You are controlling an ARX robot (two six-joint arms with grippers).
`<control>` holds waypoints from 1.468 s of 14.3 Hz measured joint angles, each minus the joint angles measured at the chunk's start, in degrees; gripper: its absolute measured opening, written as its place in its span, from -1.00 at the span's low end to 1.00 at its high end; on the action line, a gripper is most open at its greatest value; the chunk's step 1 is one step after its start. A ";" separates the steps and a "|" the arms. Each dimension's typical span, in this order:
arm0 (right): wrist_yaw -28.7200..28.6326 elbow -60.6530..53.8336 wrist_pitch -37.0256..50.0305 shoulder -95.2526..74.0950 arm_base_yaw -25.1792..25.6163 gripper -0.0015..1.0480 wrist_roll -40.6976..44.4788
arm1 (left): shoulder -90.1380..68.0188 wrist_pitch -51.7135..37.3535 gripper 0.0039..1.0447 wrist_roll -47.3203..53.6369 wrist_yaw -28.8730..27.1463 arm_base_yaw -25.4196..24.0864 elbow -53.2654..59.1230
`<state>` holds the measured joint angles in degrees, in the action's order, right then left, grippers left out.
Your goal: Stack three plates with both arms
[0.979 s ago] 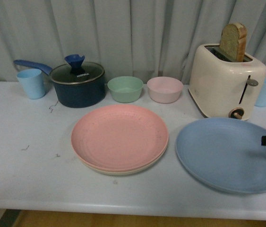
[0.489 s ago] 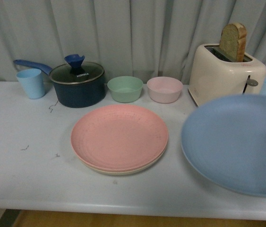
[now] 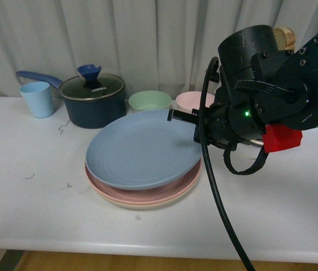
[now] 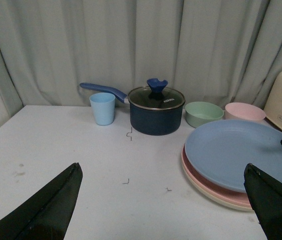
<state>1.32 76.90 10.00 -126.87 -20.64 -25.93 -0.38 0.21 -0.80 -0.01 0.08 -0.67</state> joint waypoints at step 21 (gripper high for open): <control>-13.33 -12.09 2.08 23.58 9.16 0.87 -0.28 | 0.00 -0.02 0.88 0.00 0.00 0.00 0.00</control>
<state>-12.01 64.82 12.08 -103.28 -11.49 -26.22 -0.38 0.19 -0.80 -0.01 0.08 -0.67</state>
